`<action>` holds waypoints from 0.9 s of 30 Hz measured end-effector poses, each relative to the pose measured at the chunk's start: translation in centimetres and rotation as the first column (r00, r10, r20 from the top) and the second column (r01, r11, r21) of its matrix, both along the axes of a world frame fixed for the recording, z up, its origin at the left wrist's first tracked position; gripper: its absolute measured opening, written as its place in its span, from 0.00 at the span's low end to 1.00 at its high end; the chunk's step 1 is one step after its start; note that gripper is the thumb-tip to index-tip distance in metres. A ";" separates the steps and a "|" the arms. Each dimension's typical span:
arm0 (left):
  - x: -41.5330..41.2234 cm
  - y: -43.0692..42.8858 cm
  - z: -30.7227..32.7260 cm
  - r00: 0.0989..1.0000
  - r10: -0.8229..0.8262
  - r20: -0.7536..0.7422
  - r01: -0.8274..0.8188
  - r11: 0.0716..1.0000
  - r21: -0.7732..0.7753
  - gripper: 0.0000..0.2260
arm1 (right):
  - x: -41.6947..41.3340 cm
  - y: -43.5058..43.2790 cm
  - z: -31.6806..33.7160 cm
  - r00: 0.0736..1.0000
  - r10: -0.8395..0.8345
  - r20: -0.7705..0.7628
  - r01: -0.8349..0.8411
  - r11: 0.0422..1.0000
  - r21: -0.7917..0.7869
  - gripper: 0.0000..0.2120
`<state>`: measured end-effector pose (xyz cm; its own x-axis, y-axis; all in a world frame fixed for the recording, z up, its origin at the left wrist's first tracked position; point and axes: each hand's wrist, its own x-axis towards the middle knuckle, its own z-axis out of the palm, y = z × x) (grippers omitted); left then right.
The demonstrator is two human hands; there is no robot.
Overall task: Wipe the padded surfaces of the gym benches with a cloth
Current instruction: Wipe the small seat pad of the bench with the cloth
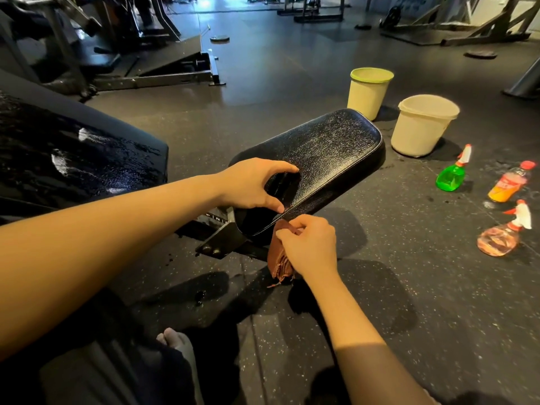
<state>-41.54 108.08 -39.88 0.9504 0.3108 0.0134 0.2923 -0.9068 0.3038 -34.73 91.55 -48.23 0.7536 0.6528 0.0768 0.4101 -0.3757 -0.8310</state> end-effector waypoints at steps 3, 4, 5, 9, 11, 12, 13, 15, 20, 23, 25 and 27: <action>-0.6 0.1 -0.5 1.000 0.000 0.003 0.000 1.000 -0.007 0.38 | -1.2 0.3 -0.9 0.991 -0.072 -0.113 0.083 0.992 0.100 0.09; -0.7 0.1 -0.7 1.000 0.002 0.011 -0.001 1.000 -0.017 0.37 | -2.1 0.3 -1.4 0.989 -0.072 -0.132 0.087 0.989 0.117 0.11; -0.9 0.1 -0.8 1.000 0.005 0.021 -0.004 1.000 -0.026 0.37 | -2.9 0.3 -1.7 0.987 -0.051 -0.151 0.069 0.991 0.118 0.13; -1.0 0.1 -1.0 0.999 0.000 0.036 0.001 0.999 -0.041 0.37 | -2.3 0.7 -1.5 0.979 -0.053 -0.197 0.076 0.991 0.109 0.21; -0.8 0.2 -1.0 1.000 0.000 0.031 0.001 0.999 -0.033 0.37 | -1.5 1.1 -1.4 0.967 -0.113 -0.228 0.150 0.977 0.151 0.21; -0.7 0.3 -1.0 1.000 0.000 0.029 0.000 1.000 -0.031 0.37 | -1.4 1.2 -1.6 0.960 -0.120 -0.255 0.163 0.974 0.158 0.21; -0.7 0.3 -0.9 1.000 0.001 0.030 0.000 1.000 -0.031 0.37 | -1.5 1.1 -2.0 0.952 -0.112 -0.285 0.160 0.976 0.149 0.20; -0.7 0.3 -0.8 1.000 0.005 0.031 -0.003 0.999 -0.037 0.37 | -1.7 0.8 -2.4 0.935 -0.113 -0.336 0.152 0.984 0.092 0.17; -0.7 0.1 -0.8 1.000 0.008 0.024 -0.007 0.999 -0.033 0.37 | -1.5 1.3 -2.4 0.919 -0.139 -0.369 0.197 0.972 0.127 0.14; -0.8 0.1 -0.7 1.000 0.014 0.024 -0.013 0.999 -0.037 0.37 | -1.7 1.2 -2.8 0.891 -0.137 -0.432 0.196 0.976 0.097 0.17; -0.8 0.0 -0.6 1.000 0.013 0.019 -0.012 0.999 -0.043 0.37 | -1.3 1.3 -2.2 0.891 -0.131 -0.435 0.204 0.971 0.125 0.16; -0.7 0.1 -0.7 1.000 0.011 0.018 -0.010 0.999 -0.041 0.37 | -1.1 1.6 -1.9 0.875 -0.116 -0.470 0.216 0.962 0.165 0.16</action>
